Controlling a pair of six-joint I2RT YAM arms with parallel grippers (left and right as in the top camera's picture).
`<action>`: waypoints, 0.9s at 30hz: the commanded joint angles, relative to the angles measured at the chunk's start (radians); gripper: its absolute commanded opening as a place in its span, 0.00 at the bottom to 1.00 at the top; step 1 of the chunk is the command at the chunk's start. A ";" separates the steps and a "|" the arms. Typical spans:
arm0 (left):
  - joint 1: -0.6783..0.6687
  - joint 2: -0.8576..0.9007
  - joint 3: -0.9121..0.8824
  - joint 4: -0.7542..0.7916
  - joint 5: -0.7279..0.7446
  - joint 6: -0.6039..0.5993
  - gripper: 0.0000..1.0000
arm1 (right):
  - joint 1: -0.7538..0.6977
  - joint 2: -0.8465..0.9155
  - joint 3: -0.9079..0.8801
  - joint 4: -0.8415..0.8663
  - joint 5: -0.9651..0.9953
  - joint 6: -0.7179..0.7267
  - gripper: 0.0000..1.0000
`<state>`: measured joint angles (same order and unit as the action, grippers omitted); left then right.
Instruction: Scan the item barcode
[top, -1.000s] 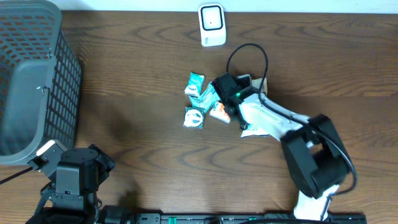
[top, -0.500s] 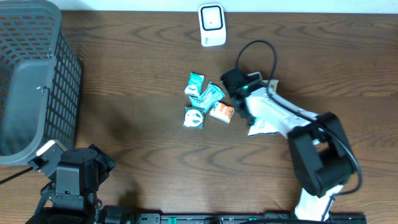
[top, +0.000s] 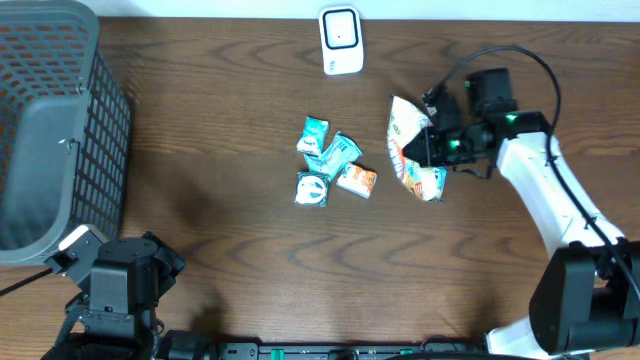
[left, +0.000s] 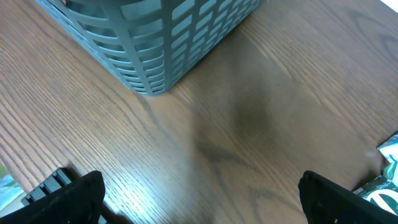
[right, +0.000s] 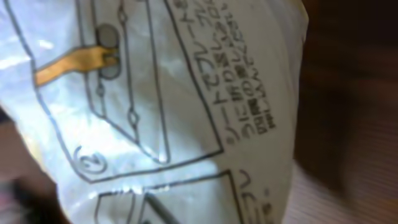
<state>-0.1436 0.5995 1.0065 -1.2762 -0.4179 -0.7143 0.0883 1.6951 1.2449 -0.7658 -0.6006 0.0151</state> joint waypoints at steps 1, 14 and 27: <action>0.007 -0.001 0.000 -0.003 -0.017 -0.013 0.98 | -0.066 0.043 -0.069 0.013 -0.336 -0.082 0.01; 0.007 -0.001 0.000 -0.003 -0.017 -0.013 0.98 | -0.340 0.213 -0.153 0.062 -0.089 0.116 0.36; 0.007 -0.001 0.000 -0.003 -0.017 -0.013 0.98 | -0.344 0.149 0.324 -0.497 0.256 0.119 0.82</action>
<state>-0.1436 0.5995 1.0065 -1.2762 -0.4179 -0.7143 -0.2745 1.8950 1.4563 -1.1900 -0.4274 0.1287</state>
